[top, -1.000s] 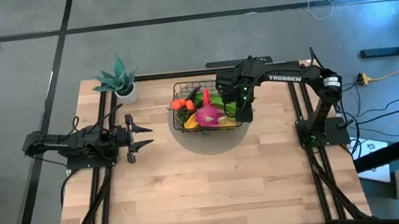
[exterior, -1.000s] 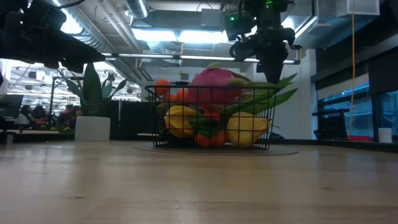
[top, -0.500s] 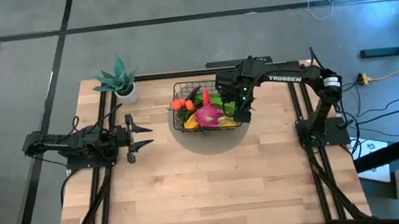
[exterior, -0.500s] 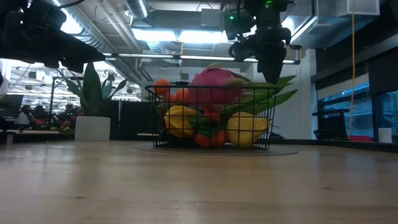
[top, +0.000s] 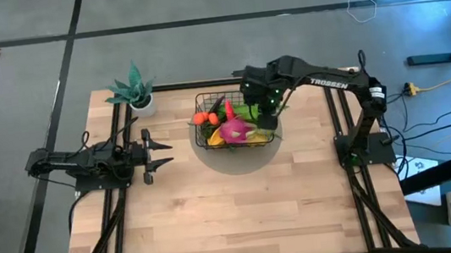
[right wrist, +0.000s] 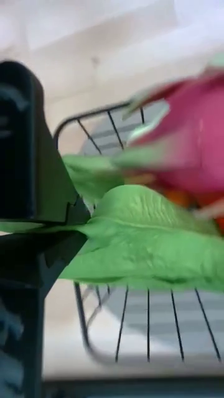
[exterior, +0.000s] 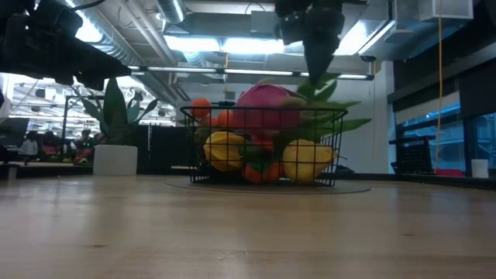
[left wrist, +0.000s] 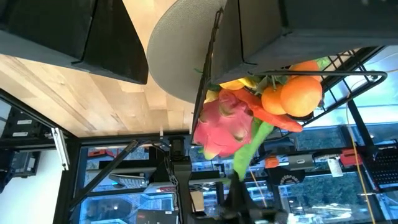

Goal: Build produce basket
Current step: Adjust the leaf lettuce

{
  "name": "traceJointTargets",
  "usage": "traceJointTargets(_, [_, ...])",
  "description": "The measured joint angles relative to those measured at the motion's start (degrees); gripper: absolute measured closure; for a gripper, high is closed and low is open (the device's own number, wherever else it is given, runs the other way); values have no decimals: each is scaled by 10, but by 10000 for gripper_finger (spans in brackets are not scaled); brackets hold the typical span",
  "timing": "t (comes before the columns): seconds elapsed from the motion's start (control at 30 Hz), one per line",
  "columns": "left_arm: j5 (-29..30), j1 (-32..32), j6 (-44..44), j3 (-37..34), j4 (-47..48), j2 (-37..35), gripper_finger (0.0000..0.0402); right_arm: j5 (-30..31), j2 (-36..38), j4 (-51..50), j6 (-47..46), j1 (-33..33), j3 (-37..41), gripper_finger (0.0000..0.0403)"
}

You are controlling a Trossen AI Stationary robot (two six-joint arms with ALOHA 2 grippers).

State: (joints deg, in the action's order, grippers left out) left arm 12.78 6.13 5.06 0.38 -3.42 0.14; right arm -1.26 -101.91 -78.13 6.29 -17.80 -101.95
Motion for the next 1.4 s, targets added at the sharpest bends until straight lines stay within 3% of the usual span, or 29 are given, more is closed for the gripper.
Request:
traceJointTargets(0.27, [0,0,0,0,0,0,229,34,0,-63,-16,0,-36,403])
traceJointTargets(0.83, [0,0,0,0,0,0,229,27,0,4,-13,-9,109,403])
traceJointTargets(1.07, [0,0,0,0,0,0,229,46,0,-7,-13,-8,110,399])
traceJointTargets(1.4, [0,0,0,0,0,0,229,42,0,-117,-46,-8,35,300])
